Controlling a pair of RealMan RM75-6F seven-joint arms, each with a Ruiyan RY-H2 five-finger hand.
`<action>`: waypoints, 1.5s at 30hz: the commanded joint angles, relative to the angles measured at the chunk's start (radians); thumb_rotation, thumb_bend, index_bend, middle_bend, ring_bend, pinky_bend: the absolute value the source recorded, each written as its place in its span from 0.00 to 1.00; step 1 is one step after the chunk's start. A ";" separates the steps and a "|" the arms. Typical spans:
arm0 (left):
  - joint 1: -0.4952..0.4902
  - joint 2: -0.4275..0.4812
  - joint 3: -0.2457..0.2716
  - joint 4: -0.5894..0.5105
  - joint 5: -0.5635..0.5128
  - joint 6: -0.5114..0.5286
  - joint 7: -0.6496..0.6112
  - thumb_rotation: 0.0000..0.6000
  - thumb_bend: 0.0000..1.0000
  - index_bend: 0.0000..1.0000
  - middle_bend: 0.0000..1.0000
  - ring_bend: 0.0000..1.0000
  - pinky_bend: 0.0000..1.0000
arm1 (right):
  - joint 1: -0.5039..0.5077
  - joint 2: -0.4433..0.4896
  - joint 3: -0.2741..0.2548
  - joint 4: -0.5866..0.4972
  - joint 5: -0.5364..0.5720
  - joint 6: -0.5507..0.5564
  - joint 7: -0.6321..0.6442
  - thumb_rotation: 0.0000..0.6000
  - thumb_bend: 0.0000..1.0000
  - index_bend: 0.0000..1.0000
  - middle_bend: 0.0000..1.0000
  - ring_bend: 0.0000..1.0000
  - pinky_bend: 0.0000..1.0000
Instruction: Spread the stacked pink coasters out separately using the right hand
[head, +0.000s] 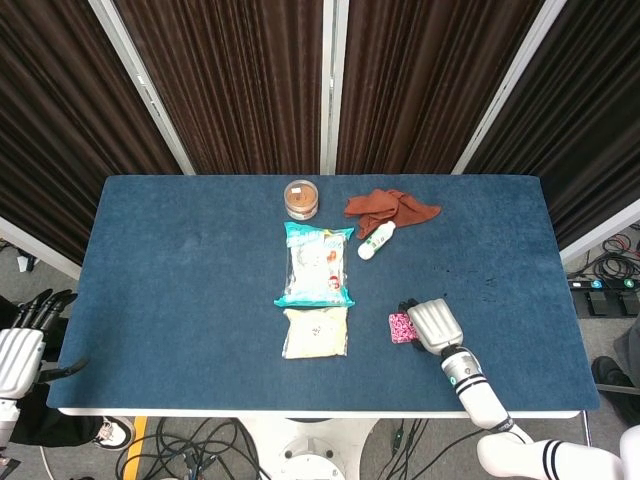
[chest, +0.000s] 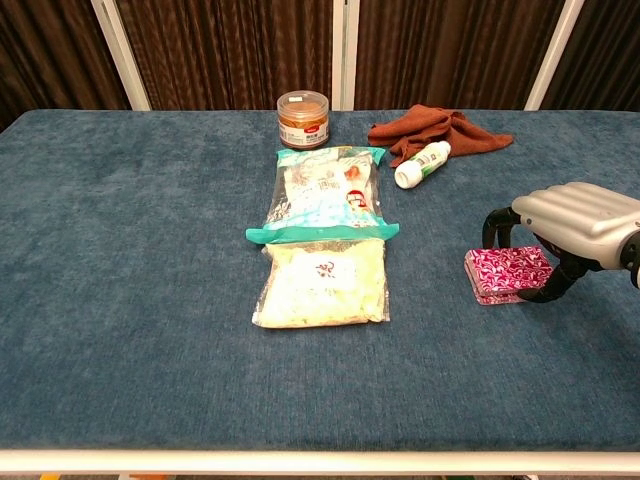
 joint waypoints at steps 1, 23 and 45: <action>0.000 0.000 0.000 -0.001 0.000 0.000 0.001 1.00 0.02 0.12 0.10 0.00 0.13 | -0.002 0.003 0.000 -0.002 -0.004 0.004 0.006 1.00 0.18 0.40 0.42 0.77 0.89; 0.002 0.001 -0.001 0.004 -0.002 0.001 -0.002 1.00 0.02 0.12 0.10 0.00 0.13 | 0.086 -0.033 0.105 0.152 0.054 -0.054 0.036 1.00 0.21 0.42 0.43 0.77 0.89; 0.005 0.000 -0.003 0.018 -0.005 0.004 -0.015 1.00 0.02 0.12 0.10 0.00 0.13 | 0.174 -0.130 0.126 0.362 0.118 -0.214 0.106 1.00 0.17 0.33 0.35 0.77 0.89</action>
